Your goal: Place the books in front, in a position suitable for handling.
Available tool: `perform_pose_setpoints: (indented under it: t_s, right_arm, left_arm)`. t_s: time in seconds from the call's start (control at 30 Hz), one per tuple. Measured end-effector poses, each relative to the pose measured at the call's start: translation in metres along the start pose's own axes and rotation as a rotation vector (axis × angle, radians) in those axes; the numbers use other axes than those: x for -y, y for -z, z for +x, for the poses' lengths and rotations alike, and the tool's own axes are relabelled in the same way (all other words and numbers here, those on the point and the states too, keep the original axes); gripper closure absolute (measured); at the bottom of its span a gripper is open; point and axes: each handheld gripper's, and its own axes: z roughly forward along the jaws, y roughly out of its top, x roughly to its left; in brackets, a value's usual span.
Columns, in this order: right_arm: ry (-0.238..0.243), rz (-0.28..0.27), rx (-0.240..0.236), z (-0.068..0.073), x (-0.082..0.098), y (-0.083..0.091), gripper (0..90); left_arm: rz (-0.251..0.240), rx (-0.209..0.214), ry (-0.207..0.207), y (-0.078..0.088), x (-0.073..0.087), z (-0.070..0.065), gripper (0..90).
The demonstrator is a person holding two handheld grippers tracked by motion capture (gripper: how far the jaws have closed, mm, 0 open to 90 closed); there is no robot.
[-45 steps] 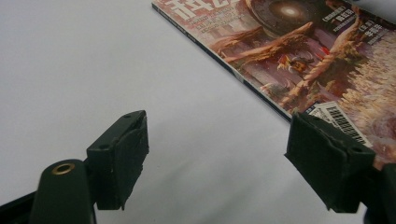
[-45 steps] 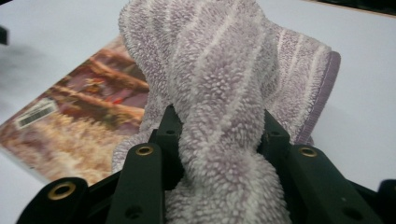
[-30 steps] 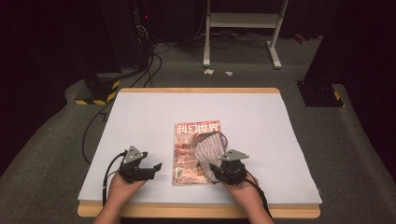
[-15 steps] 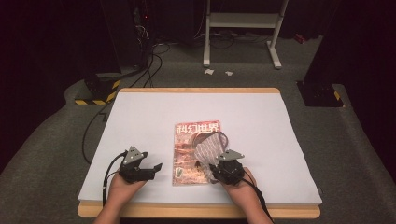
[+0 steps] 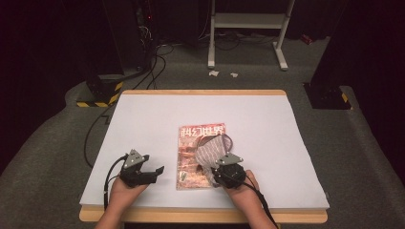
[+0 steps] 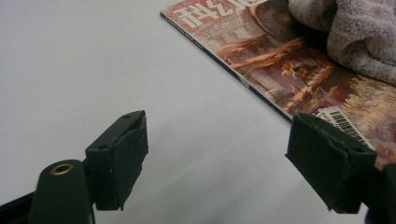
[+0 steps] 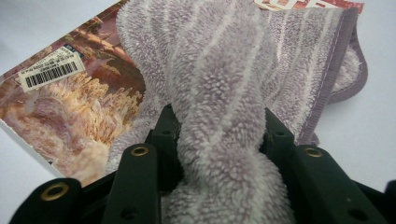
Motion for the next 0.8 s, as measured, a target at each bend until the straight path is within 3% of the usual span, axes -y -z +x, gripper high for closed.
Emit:
perform_pose_setpoints:
  t_s: [0.27, 0.4, 0.8]
  right_arm:
    - [0.006, -0.001, -0.017, 0.006, -0.005, -0.007, 59.6]
    - [-0.005, -0.002, -0.048, 0.012, -0.008, -0.011, 59.6]
    - [0.040, -0.008, -0.127, 0.051, -0.025, -0.028, 59.4]
  left_arm:
    - [-0.005, 0.002, 0.005, 0.001, 0.000, 0.001, 20.7]
    - [-0.020, -0.003, 0.014, 0.004, -0.001, 0.003, 20.6]
    - [-0.034, -0.007, 0.042, 0.010, 0.000, 0.012, 20.4]
